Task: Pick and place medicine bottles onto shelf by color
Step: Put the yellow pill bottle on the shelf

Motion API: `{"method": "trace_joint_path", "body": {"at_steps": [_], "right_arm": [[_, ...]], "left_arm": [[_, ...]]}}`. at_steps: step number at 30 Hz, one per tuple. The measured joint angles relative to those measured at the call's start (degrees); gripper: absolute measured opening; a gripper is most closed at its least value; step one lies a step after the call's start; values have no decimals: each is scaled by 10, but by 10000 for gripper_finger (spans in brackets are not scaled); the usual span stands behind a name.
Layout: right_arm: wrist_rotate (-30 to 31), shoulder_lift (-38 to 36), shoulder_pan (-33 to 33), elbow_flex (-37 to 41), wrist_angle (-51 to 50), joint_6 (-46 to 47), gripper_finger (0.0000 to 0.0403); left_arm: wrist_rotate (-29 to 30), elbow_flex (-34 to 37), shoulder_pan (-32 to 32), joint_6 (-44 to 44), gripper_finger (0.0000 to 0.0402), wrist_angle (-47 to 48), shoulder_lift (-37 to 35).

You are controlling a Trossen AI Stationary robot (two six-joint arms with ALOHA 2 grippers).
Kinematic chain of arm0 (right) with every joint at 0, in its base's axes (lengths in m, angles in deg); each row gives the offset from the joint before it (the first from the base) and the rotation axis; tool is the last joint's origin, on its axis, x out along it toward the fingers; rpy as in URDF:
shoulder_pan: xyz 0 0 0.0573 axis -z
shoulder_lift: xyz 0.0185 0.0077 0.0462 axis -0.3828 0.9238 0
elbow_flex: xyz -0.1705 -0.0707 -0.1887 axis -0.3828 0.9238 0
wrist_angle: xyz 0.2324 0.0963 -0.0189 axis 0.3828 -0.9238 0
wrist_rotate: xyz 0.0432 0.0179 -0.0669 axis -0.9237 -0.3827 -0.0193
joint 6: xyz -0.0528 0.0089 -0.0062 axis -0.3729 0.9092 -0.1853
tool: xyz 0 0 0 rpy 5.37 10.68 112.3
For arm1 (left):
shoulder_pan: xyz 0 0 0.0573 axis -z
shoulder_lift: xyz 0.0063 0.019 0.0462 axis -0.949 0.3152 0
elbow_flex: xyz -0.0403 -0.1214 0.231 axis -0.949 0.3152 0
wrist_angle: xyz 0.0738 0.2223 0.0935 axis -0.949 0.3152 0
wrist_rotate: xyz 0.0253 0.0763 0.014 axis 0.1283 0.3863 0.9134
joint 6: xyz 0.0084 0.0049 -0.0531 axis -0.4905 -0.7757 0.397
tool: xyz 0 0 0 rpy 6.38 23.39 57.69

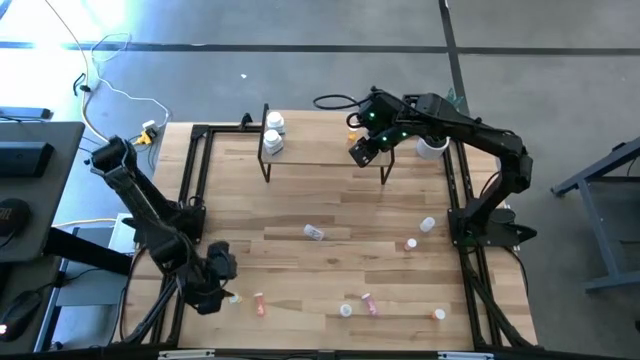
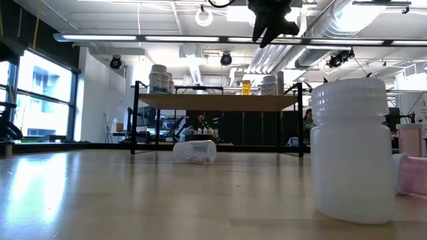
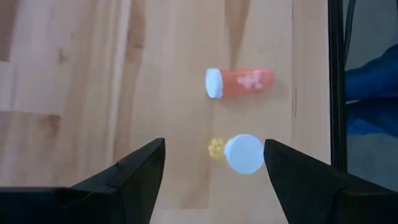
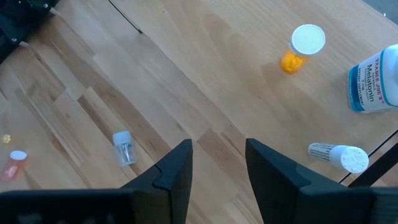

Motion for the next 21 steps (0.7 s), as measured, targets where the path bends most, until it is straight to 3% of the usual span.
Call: {"method": "trace_joint_path", "body": {"at_steps": [7,21], "right_arm": [[0,0,1,0,0,-5,140],[0,0,1,0,-1,-4,140]], "left_arm": [[-1,0,21,15,262,-61,40],[3,-1,30,26,250,-87,101]]}}
